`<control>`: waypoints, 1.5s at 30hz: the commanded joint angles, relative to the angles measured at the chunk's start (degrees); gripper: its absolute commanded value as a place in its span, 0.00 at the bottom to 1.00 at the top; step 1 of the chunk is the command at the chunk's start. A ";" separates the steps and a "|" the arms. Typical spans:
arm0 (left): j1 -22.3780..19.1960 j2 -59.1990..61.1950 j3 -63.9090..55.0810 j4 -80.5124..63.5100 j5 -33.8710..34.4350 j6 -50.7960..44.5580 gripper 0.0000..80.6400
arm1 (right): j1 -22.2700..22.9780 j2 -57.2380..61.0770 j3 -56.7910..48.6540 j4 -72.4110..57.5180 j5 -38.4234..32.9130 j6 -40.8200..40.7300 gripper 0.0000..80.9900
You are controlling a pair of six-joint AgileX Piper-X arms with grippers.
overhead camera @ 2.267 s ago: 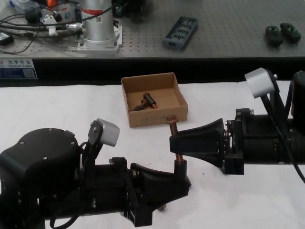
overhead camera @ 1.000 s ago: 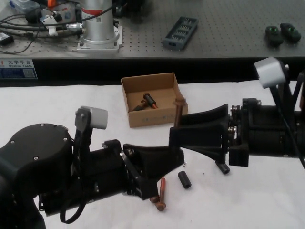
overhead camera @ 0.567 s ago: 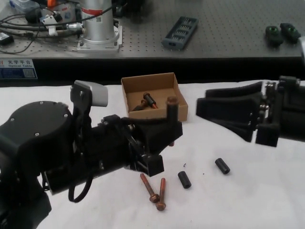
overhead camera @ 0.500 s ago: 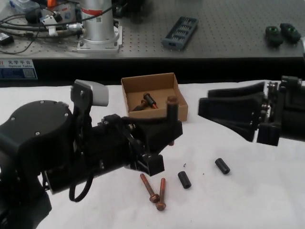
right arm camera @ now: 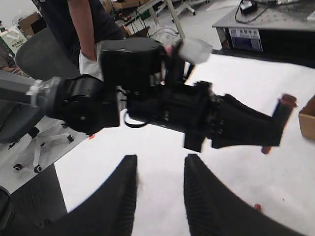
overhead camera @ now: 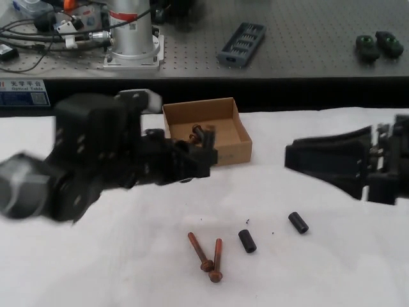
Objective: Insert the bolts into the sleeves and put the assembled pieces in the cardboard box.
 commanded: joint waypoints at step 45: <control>7.35 26.02 -42.66 35.29 -3.42 11.66 0.03 | 0.01 -12.47 -0.10 16.97 7.81 -2.01 0.16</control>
